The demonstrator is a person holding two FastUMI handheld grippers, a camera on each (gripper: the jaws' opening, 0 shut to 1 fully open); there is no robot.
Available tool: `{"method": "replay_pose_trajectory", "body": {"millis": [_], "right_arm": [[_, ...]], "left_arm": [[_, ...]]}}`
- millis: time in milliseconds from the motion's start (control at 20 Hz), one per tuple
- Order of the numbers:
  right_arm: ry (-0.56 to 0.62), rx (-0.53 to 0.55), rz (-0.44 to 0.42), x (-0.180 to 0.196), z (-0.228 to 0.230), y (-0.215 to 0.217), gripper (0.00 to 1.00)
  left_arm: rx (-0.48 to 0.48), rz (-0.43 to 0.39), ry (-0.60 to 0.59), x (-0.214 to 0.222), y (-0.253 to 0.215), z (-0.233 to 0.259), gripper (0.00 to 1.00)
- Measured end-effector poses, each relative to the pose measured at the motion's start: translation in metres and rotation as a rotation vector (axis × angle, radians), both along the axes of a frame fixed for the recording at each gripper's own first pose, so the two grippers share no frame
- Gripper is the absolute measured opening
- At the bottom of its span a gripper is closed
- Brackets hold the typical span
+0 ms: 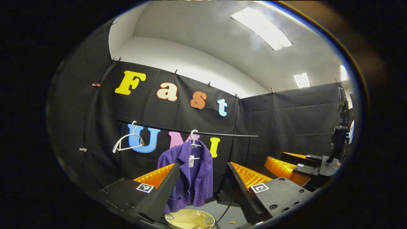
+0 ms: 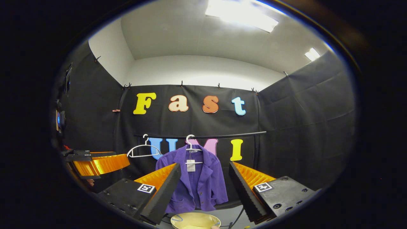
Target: Grasp the clothes on the hanger with both hands and then place them into the laundry hamper below.
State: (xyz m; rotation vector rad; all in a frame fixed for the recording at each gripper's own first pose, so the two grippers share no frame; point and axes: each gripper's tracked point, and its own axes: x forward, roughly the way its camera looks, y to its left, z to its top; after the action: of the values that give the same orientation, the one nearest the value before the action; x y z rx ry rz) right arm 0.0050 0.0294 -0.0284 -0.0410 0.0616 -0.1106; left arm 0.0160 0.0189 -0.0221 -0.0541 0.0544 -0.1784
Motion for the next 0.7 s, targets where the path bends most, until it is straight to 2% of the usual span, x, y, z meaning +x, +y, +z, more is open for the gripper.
{"method": "replay_pose_trajectory", "body": {"millis": [200, 350, 550, 700], "right_arm": [[0.007, 0.026, 0.022, 0.04, -0.022, -0.01, 0.97], [-0.012, 0.041, 0.063, 0.088, -0.038, -0.023, 0.97], [0.0, 0.083, 0.144, 0.162, -0.071, -0.038, 0.97], [0.026, 0.117, 0.22, 0.214, -0.104, -0.042, 0.97]], "left_arm": [[-0.003, 0.004, 0.013, 0.041, 0.003, -0.016, 0.94], [0.013, 0.028, 0.014, 0.091, 0.004, -0.034, 0.94], [0.019, 0.094, 0.015, 0.161, 0.002, -0.062, 0.94], [0.015, 0.189, 0.016, 0.206, 0.011, -0.091, 0.94]]}}
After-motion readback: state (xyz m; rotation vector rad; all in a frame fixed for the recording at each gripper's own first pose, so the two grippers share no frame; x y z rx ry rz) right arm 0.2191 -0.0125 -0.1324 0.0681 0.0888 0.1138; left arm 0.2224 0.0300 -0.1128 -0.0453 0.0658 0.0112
